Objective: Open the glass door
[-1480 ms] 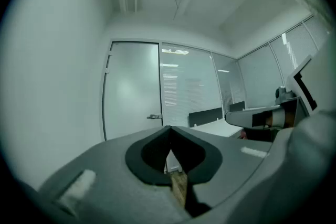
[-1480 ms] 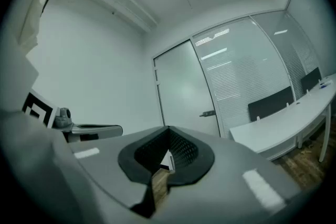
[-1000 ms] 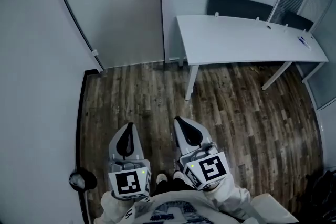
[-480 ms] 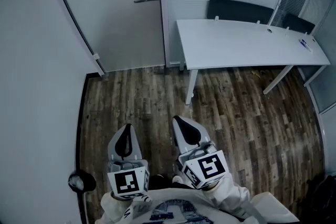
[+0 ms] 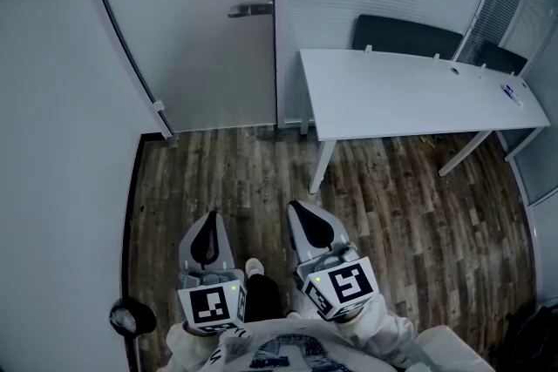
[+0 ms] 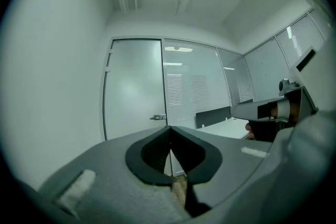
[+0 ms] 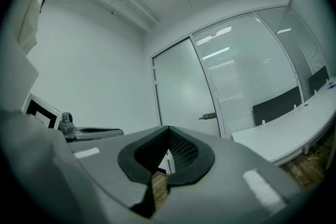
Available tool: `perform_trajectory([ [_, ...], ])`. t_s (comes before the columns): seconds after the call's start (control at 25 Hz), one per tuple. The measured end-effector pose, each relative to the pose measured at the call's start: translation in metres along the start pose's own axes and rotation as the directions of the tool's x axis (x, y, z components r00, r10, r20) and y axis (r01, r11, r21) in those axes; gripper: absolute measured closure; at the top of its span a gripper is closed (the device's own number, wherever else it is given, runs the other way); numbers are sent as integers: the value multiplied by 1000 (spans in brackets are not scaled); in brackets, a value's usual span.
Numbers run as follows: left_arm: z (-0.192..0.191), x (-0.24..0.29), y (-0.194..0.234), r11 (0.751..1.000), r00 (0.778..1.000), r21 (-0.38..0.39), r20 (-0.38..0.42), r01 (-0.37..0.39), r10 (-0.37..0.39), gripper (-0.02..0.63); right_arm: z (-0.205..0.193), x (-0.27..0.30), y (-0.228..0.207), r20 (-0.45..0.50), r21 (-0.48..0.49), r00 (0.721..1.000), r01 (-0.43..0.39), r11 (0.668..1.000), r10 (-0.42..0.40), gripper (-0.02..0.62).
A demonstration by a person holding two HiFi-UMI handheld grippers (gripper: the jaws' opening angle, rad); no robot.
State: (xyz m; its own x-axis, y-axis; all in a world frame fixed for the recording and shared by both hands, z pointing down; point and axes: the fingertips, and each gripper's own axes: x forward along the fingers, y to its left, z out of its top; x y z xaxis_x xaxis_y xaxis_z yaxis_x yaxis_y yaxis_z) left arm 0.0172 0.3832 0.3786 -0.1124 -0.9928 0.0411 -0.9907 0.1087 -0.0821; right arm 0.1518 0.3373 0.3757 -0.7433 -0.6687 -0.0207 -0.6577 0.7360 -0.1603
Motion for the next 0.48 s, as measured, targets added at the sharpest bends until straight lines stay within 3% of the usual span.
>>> perform_trajectory([
  [0.48,-5,151,78,998,997,-3,-33,66,-66,606,-2,169,-36,-15,12,998,54,998,-54,591],
])
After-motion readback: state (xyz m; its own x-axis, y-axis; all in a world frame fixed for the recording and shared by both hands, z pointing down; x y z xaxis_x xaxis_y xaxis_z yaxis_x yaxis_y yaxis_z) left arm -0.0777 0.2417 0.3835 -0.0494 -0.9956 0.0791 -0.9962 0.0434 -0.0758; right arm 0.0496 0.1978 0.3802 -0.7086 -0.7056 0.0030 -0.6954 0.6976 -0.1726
